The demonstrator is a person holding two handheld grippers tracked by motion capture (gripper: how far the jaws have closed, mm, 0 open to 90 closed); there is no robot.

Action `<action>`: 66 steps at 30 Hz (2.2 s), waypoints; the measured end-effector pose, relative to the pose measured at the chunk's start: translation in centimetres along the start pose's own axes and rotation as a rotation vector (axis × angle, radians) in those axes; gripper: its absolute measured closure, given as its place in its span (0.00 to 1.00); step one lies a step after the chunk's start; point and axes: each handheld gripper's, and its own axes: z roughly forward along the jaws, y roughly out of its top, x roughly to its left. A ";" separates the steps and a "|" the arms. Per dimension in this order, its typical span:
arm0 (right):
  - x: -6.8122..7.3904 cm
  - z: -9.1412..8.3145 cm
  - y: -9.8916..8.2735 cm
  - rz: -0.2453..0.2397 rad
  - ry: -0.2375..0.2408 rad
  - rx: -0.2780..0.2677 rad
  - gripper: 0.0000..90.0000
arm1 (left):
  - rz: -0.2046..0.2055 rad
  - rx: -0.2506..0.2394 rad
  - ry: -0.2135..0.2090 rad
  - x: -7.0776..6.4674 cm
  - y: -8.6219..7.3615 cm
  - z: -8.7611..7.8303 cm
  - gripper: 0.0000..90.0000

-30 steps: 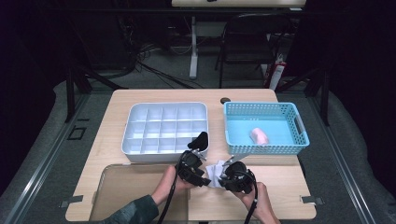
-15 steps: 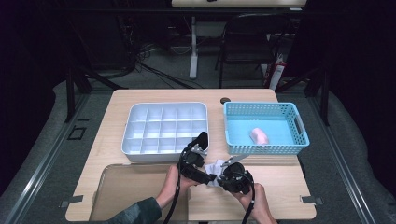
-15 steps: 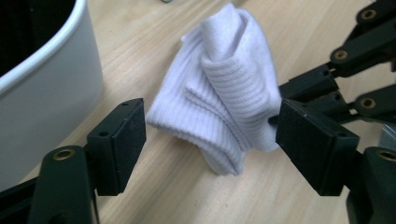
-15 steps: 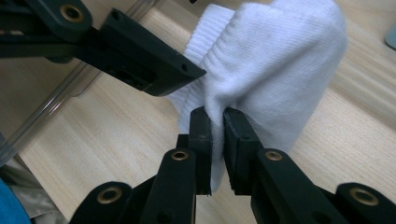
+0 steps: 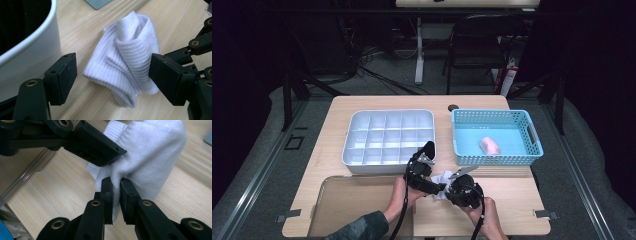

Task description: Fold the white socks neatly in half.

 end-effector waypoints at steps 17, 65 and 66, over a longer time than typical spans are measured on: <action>0.0 -0.1 -0.1 0.005 0.004 -0.018 0.91 | -0.008 -0.028 0.005 -0.1 0.4 0.1 0.27; 0.8 0.7 -0.9 -0.016 0.021 0.061 0.76 | -0.089 0.064 -0.121 0.3 -0.6 2.7 0.46; 0.8 0.5 -1.1 -0.018 0.034 0.065 0.73 | -0.091 0.067 -0.127 0.3 -0.7 2.7 0.46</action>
